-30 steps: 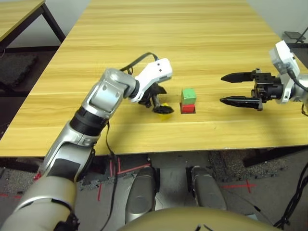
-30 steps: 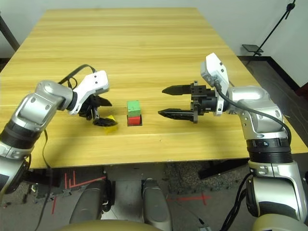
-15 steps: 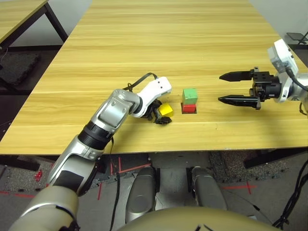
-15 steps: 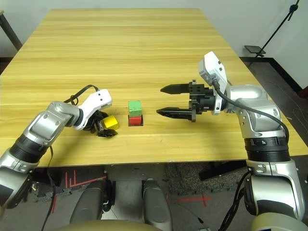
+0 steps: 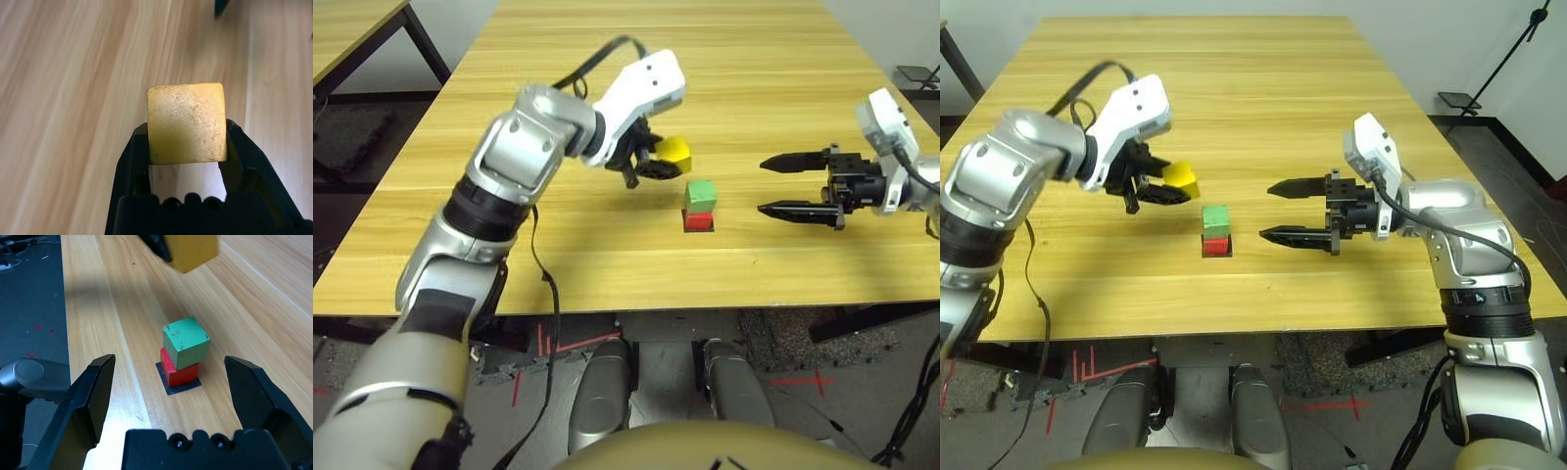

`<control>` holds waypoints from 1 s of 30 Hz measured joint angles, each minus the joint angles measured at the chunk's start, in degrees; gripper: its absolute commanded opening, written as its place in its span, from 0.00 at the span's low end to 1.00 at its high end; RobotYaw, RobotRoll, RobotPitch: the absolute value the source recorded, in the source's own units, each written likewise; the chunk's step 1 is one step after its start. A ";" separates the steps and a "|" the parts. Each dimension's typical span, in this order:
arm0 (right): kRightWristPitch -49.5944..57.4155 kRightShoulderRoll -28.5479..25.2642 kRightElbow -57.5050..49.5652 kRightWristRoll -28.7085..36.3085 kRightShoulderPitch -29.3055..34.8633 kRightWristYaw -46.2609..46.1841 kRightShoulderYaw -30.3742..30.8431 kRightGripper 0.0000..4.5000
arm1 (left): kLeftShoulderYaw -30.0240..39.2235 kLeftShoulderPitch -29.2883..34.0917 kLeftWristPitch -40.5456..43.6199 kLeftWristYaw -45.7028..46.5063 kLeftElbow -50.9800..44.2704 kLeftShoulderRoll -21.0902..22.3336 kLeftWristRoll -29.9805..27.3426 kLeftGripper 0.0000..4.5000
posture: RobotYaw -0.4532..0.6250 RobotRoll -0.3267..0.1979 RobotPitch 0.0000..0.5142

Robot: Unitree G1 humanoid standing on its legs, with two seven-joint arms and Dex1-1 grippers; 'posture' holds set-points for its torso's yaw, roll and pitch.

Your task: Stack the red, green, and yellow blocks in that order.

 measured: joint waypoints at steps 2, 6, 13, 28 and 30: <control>0.12 0.03 -0.37 0.03 0.54 -0.13 -0.01 1.00 | -1.10 -0.55 -1.82 -0.44 2.42 -1.31 0.54 0.43 | 0.36 0.54 0.14; 0.54 0.04 -0.92 0.05 2.09 -0.90 -0.24 1.00 | -2.72 -0.70 -3.15 -0.96 7.86 -4.54 1.28 0.43 | 0.34 0.55 0.15; 1.13 -0.12 -3.05 1.43 4.50 -2.20 -1.92 1.00 | -5.37 -0.93 -7.06 -1.68 13.59 -8.08 3.44 0.43 | 0.32 0.56 0.16; 1.60 -0.72 -4.84 2.26 6.02 -3.63 -2.35 1.00 | -6.52 0.68 -7.88 -3.21 13.68 -8.76 4.93 0.43 | 0.30 0.55 0.19; 1.60 -0.72 -4.84 2.27 6.02 -3.88 -2.37 1.00 | -6.52 0.85 -7.93 -2.93 13.76 -9.21 5.36 0.59 | 0.30 0.55 0.18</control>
